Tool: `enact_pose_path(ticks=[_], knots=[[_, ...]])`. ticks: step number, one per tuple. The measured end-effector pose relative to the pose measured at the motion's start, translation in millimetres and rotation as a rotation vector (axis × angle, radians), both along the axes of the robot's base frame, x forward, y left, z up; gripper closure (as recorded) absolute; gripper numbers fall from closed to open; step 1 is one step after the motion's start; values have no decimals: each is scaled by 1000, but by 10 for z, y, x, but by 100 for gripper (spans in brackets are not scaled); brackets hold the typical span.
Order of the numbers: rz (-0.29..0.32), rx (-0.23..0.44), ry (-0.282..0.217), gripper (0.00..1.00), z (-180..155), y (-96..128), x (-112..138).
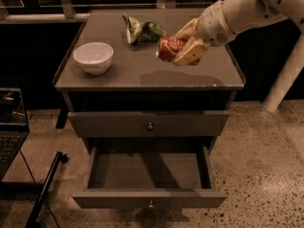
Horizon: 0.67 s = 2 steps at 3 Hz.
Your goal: Place coke can into middle drawer
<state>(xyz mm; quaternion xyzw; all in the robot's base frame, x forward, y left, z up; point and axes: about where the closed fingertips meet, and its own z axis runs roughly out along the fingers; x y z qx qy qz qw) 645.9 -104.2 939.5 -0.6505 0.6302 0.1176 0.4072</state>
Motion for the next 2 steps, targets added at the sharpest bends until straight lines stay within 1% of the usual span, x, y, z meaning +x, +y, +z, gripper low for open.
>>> enact_pose_path(ticks=[1, 2], knots=[[-30, 24, -60, 100, 121, 26, -230], [-92, 100, -122, 100, 99, 41, -582]])
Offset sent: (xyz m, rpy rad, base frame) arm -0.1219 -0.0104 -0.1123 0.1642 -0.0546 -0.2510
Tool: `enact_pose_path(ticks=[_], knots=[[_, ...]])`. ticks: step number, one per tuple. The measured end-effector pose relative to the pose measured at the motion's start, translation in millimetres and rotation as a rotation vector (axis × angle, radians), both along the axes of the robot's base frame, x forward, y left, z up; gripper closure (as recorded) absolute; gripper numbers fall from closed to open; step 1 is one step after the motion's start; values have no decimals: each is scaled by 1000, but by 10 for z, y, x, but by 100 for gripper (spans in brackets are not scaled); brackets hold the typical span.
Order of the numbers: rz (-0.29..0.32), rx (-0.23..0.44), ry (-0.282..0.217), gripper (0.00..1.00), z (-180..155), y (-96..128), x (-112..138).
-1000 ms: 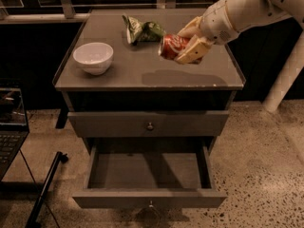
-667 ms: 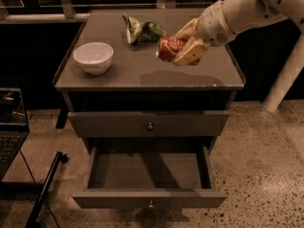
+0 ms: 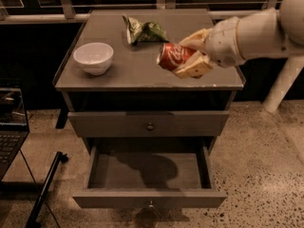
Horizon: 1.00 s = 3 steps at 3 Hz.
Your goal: Place coke can into middle drawer
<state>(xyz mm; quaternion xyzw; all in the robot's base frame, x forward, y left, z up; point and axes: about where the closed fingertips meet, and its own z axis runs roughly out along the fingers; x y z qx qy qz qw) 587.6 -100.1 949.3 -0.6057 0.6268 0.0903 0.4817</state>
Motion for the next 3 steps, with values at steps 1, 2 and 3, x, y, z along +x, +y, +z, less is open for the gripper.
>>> enact_pose_path(ticks=[1, 2, 3], knots=[[-94, 61, -25, 100, -252, -77, -287], [-195, 93, 37, 100, -964, -236, -455], [-258, 112, 125, 100, -1601, -335, -573]])
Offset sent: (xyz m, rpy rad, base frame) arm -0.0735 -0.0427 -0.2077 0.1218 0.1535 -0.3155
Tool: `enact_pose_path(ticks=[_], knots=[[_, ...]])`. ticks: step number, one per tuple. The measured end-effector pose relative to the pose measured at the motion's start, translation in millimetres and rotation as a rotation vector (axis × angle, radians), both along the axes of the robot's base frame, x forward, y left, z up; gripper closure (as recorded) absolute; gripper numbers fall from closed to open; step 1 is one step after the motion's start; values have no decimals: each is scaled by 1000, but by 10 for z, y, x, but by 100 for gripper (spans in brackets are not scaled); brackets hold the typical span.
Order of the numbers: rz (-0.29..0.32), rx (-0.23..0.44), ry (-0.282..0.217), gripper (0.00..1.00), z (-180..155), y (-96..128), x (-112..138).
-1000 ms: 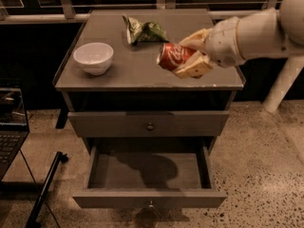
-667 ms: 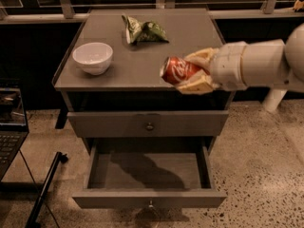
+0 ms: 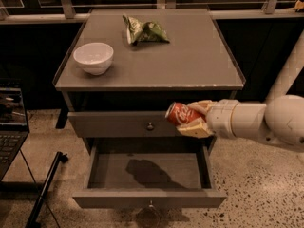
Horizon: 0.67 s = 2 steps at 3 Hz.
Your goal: Place coke can into middle drawer
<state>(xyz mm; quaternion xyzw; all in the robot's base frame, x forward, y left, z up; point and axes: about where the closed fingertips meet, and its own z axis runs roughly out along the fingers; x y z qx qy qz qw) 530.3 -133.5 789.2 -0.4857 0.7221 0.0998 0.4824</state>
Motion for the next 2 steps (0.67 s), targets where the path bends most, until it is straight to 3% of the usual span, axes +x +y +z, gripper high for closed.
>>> enact_pose_path(ticks=[2], knots=[[0, -17, 10, 100, -98, 50, -24]])
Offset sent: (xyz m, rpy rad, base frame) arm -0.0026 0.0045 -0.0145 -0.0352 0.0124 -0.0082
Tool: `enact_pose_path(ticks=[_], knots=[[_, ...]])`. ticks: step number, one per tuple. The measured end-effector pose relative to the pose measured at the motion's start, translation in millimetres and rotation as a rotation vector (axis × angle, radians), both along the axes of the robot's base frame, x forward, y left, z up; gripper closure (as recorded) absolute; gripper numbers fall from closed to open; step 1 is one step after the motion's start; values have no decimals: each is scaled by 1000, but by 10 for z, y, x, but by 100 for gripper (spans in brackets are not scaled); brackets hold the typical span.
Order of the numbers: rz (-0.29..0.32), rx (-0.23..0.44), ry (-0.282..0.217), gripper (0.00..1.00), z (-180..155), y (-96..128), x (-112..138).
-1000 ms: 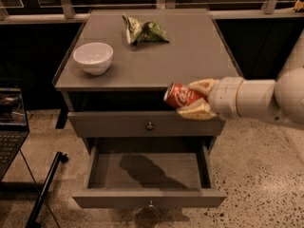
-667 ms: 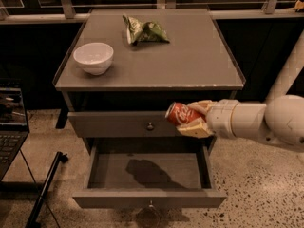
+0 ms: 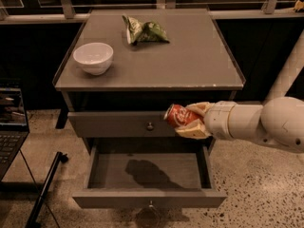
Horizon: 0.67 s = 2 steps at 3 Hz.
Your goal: Place coke can into middle drawer
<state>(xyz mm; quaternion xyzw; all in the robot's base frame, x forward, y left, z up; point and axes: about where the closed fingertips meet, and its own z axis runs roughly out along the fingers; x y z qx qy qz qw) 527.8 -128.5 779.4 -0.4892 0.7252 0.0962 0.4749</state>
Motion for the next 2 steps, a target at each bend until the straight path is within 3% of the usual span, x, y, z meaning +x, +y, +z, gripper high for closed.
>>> enact_pose_path(ticks=[1, 2], knots=[[-59, 44, 49, 100, -473, -163, -29], [-127, 107, 135, 100, -1174, -335, -36]])
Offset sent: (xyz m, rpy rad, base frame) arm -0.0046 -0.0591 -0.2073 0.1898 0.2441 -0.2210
